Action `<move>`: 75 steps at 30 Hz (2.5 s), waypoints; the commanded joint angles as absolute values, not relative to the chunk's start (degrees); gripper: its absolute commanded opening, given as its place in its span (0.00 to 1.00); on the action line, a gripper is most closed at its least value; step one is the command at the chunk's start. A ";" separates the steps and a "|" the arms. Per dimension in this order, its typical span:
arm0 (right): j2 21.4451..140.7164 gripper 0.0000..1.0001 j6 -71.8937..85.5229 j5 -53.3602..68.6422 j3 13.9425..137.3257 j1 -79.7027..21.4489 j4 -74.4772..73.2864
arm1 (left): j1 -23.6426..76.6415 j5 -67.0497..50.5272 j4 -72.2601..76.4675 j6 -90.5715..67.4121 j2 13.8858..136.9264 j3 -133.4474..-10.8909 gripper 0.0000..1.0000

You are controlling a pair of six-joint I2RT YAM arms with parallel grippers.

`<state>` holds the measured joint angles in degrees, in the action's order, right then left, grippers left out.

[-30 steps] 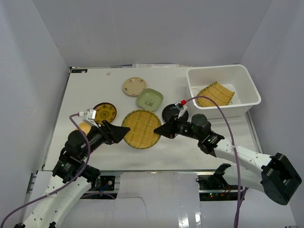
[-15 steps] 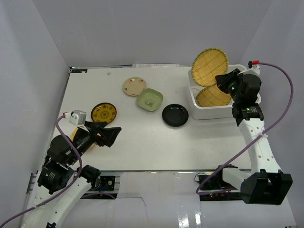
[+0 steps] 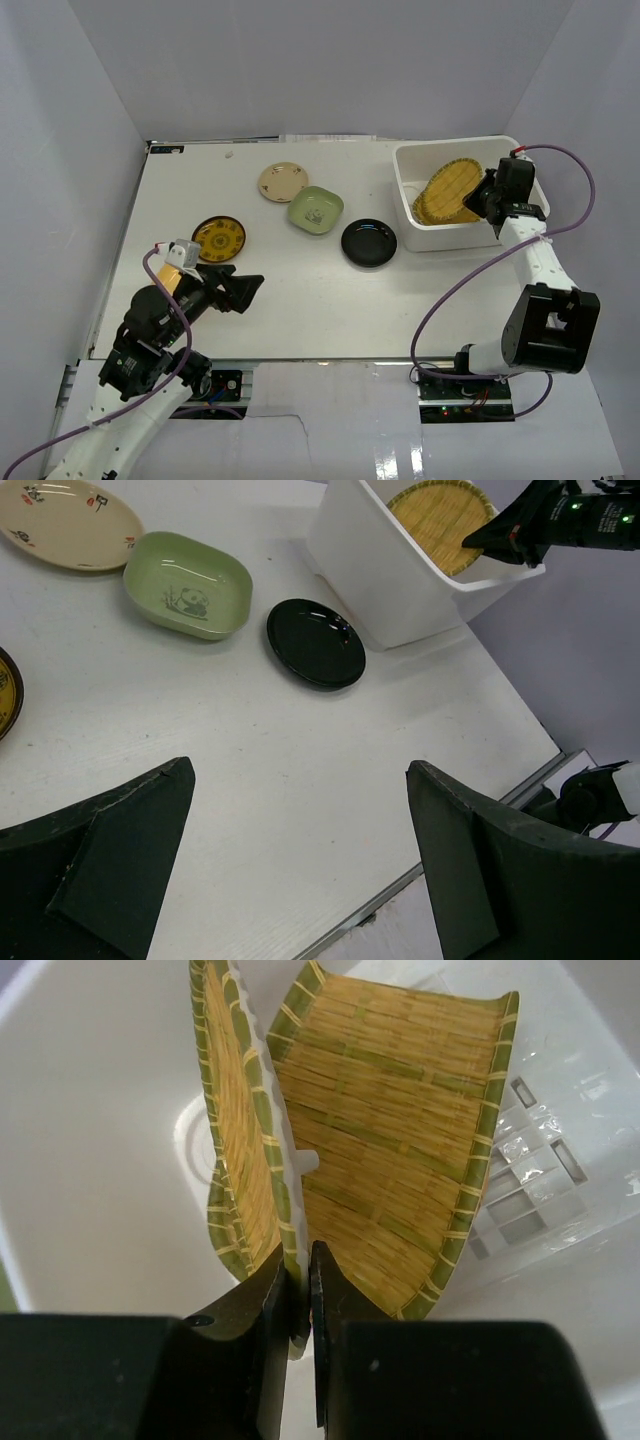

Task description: Place the plates into the plastic bin on the countertop

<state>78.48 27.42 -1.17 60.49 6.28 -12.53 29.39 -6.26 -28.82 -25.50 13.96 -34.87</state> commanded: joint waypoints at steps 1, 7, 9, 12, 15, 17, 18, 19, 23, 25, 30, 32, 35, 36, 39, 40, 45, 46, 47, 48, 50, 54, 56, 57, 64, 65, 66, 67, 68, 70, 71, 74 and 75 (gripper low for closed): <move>80.93 0.15 25.14 -0.61 64.07 6.68 -11.51 | 29.79 -6.50 -27.07 -25.22 13.54 -34.89 0.98; 81.13 0.43 23.82 -5.71 63.28 6.59 -13.36 | 29.80 -6.06 -27.07 -25.31 13.01 -34.80 0.98; 79.90 0.53 22.95 -7.20 63.81 6.59 -14.41 | 29.80 -6.06 -27.16 -25.14 13.27 -34.80 0.98; 77.62 0.76 21.98 -7.30 64.68 6.51 -14.76 | 29.79 -5.98 -27.25 -25.22 13.80 -35.07 0.98; 74.64 0.90 21.45 -5.46 65.48 5.37 -14.68 | 29.88 -5.36 -27.51 -24.96 14.32 -35.42 0.98; 72.87 0.92 21.36 -4.40 65.57 3.61 -14.41 | 29.88 -4.75 -27.60 -24.61 15.20 -36.03 0.98; 70.86 0.92 21.27 -4.39 65.39 0.65 -13.54 | 29.80 -4.40 -27.68 -24.44 15.90 -36.30 0.98; 69.88 0.91 20.75 -4.31 65.22 -2.17 -12.75 | 29.88 -3.44 -27.86 -24.26 16.26 -36.47 0.98; 69.43 0.78 15.92 -4.93 66.53 -16.14 -10.99 | 30.06 1.12 -27.60 -24.52 18.19 -38.40 0.98; 71.71 0.67 11.72 -0.63 68.90 -23.18 -10.81 | 30.15 2.81 -27.60 -24.61 18.81 -39.46 0.98; 84.79 0.52 0.99 5.10 76.72 -34.00 -15.90 | 30.32 7.55 -27.33 -24.26 18.37 -40.69 0.98; 91.01 0.56 -3.48 4.40 80.57 -37.25 -17.49 | 30.41 9.13 -26.90 -24.52 17.24 -40.08 0.98; 98.16 0.72 -7.46 4.75 84.89 -39.98 -17.75 | 30.32 10.89 -26.81 -24.78 15.83 -38.59 0.98; 99.83 0.77 -9.47 4.40 85.95 -40.43 -18.10 | 30.32 12.12 -26.89 -24.79 15.56 -38.15 0.98; 106.33 0.78 -13.25 4.31 90.42 -41.39 -19.95 | 30.32 12.48 -26.98 -24.79 16.08 -38.06 0.98; 109.31 0.78 -13.97 4.65 91.40 -41.57 -20.56 | 30.41 12.31 -26.98 -24.96 16.43 -38.06 0.98; 115.48 0.68 -17.13 4.22 94.92 -42.45 -22.07 | 30.32 11.78 -26.11 -24.96 18.10 -37.88 0.98; 117.14 0.67 -17.49 4.22 95.27 -42.45 -22.06 | 30.32 11.78 -25.93 -24.96 18.11 -37.88 0.98; 118.03 0.66 -17.66 4.39 96.06 -42.63 -22.32 | 30.32 11.78 -25.93 -24.87 18.19 -37.88 0.98; 119.08 0.65 -17.93 3.96 96.93 -42.71 -22.59 | 30.32 11.69 -25.93 -24.79 18.28 -37.79 0.98; 122.07 0.63 -19.16 2.99 100.18 -43.06 -24.17 | 30.41 11.43 -25.93 -24.79 18.72 -37.79 0.98; 125.77 0.50 -19.34 3.25 104.23 -43.68 -25.93 | 30.32 11.51 -25.84 -24.79 18.63 -37.79 0.98; 126.74 0.42 -19.25 3.34 104.50 -44.38 -25.75 | 30.32 11.78 -25.93 -24.87 18.37 -37.79 0.98; 126.83 0.38 -19.16 3.34 104.41 -44.73 -25.58 | 30.32 11.86 -25.93 -24.79 18.28 -37.79 0.98; 119.65 0.08 -15.12 1.24 97.66 -48.51 -20.92 | 30.41 12.13 -25.93 -24.87 16.79 -37.71 0.98; 118.05 0.08 -14.42 0.10 96.86 -49.21 -20.57 | 30.32 12.13 -25.93 -24.87 16.61 -37.71 0.98; 116.38 0.08 -13.28 -3.91 95.03 -49.83 -20.31 | 30.32 12.04 -25.93 -24.87 16.26 -37.71 0.98; 112.63 0.08 -12.66 -4.82 93.97 -50.79 -19.87 | 30.41 11.95 -25.84 -24.87 16.00 -37.71 0.98; 110.67 0.08 -11.70 -7.10 93.00 -51.24 -19.17 | 30.41 11.87 -25.84 -25.05 15.82 -37.71 0.98; 104.19 0.08 -9.51 -8.87 89.92 -51.50 -18.37 | 30.32 11.60 -25.84 -25.22 14.68 -37.71 0.98; 101.89 0.08 -9.06 -10.27 88.87 -51.50 -17.93 | 30.32 11.69 -25.67 -25.31 14.50 -37.71 0.98; 94.24 0.08 -10.01 -22.44 87.19 -51.24 -18.19 | 30.23 11.16 -25.14 -25.49 13.80 -37.71 0.98; 92.83 0.08 -10.63 -24.85 86.84 -50.89 -18.28 | 30.23 10.99 -25.22 -25.58 13.54 -37.62 0.98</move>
